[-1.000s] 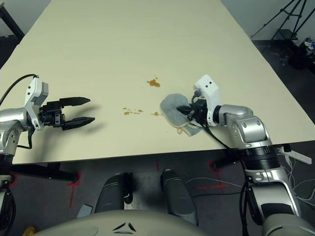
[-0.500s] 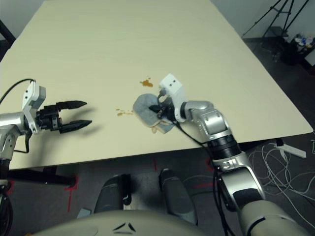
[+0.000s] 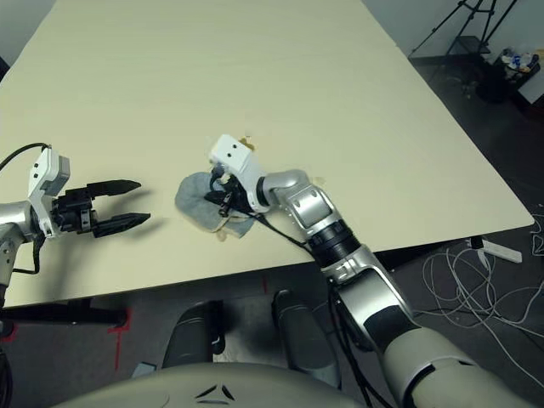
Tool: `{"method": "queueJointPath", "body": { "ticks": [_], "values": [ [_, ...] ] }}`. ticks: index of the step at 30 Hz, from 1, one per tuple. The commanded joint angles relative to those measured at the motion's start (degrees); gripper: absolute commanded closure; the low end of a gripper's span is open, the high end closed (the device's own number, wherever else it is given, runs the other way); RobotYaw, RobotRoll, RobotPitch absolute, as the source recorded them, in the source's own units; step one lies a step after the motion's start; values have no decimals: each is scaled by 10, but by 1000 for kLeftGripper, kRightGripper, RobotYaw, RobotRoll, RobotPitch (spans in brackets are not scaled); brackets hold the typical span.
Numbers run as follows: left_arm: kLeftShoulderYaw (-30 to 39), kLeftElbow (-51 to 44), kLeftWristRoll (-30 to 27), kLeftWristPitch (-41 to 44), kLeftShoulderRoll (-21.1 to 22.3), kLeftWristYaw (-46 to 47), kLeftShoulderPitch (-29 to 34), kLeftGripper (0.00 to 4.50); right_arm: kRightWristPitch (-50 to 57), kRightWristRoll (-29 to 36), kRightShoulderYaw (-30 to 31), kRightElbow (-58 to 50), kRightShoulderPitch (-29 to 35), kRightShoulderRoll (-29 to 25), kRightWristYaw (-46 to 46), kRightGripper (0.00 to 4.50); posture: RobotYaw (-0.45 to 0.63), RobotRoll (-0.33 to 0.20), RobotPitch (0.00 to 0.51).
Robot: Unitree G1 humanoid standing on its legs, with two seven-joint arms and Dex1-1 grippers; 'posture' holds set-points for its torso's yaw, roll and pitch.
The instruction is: Wipe the water off the table with a rag.
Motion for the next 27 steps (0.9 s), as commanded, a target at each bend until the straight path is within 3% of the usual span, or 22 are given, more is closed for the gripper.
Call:
{"method": "queueJointPath", "body": {
  "ticks": [1, 11, 17, 23, 27],
  "values": [
    [2, -13, -6, 5, 2, 2, 7, 0, -2, -12, 39, 43, 7, 22, 5, 4409, -44, 0, 188],
    [-12, -9, -3, 5, -3, 0, -4, 0, -11, -25, 27, 44, -1, -5, 14, 4410, -68, 0, 188],
    [-26, 6, 3, 0, -12, -1, -22, 0, 23, -22, 12, -19, 7, -97, 42, 4410, -93, 0, 187],
    [-31, 14, 6, -6, -15, -2, -27, 0, 59, -2, 7, -76, 19, -151, 59, 4410, -103, 0, 186],
    [-36, 24, 8, -12, -16, -5, -33, 0, 87, 10, -3, -126, 40, -231, 86, 4410, -108, 0, 187]
  ]
}}
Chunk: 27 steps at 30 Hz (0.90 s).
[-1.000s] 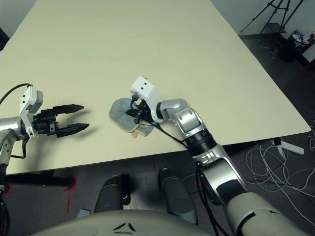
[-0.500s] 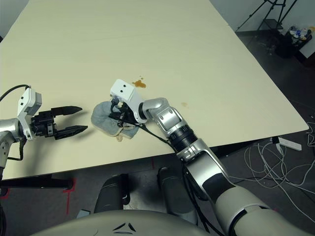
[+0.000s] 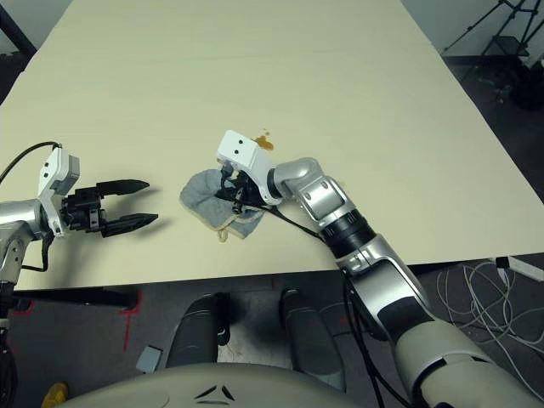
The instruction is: Wipe the water off the table with a rag.
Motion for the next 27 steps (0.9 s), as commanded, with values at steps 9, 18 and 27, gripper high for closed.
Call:
{"method": "queueJointPath", "body": {
  "ticks": [9, 18, 27],
  "values": [
    [-15, 32, 10, -17, -2, -13, -15, 0, 41, 18, -50, -44, 77, -203, 49, 4411, -129, 0, 186],
    [-23, 41, 12, -22, -4, -15, -28, 0, 118, 133, -196, -11, 27, -210, 45, 4411, -137, 0, 185],
    [-28, 49, 14, -24, -8, -14, -37, 0, 28, 115, -239, 135, -63, -171, -29, 4412, -143, 0, 178]
  ]
}}
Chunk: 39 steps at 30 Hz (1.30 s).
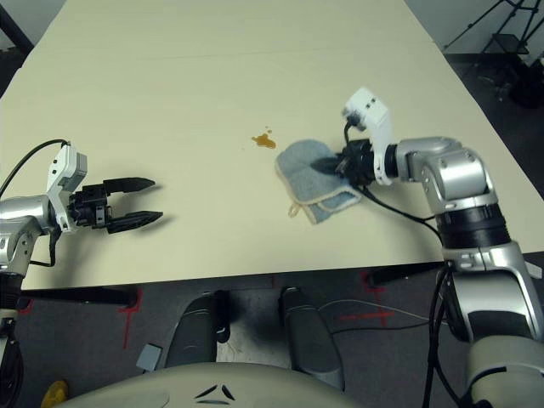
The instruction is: Wipe the water off the table with a rag.
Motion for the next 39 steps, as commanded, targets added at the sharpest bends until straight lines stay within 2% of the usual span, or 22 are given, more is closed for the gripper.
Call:
{"method": "queueJointPath", "body": {
  "ticks": [1, 9, 15, 27, 39],
  "values": [
    [-7, 9, 8, -4, -4, -2, 0, 0, -64, -18, -10, 59, -22, 33, -39, 4412, -141, 0, 176],
    [2, 5, 7, -7, 5, -1, 10, 0, -195, -67, 2, 181, -54, 124, -110, 4412, -124, 0, 173],
    [10, -6, 3, -3, 10, 2, 20, 0, -262, -116, 35, 269, -73, 170, -118, 4412, -101, 0, 174],
    [17, -22, -1, 2, 14, 7, 37, 0, -297, -155, 63, 334, -88, 260, -106, 4413, -87, 0, 179],
    [25, -41, -1, 9, 14, 12, 55, 0, -348, -193, 69, 435, -158, 351, -115, 4413, -68, 0, 183]
  ]
}}
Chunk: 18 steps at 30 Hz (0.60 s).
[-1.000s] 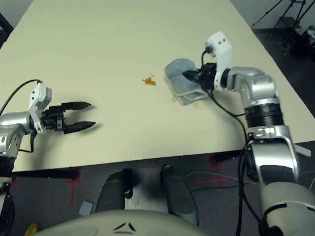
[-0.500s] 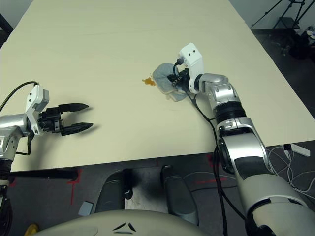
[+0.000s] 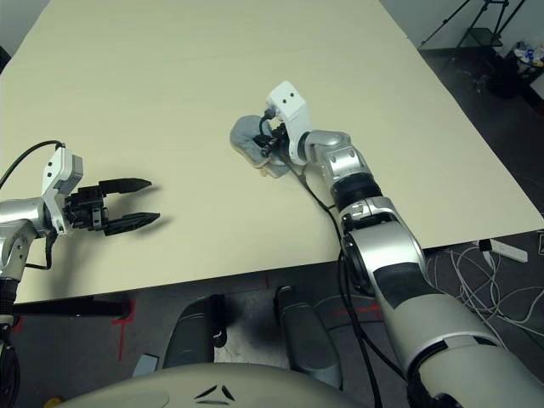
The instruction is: Wipe the water off the table with a rag.
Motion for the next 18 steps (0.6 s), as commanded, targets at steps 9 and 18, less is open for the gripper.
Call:
{"method": "queueJointPath", "body": {
  "ticks": [9, 18],
  "values": [
    [11, -33, -5, 9, 6, 12, 28, 0, -40, -32, 24, 91, -46, 86, 14, 4413, -38, 0, 179],
    [9, -37, -10, 10, 3, 19, 27, 0, -61, -52, 22, 106, -58, 79, 12, 4413, -39, 0, 173]
  ]
}}
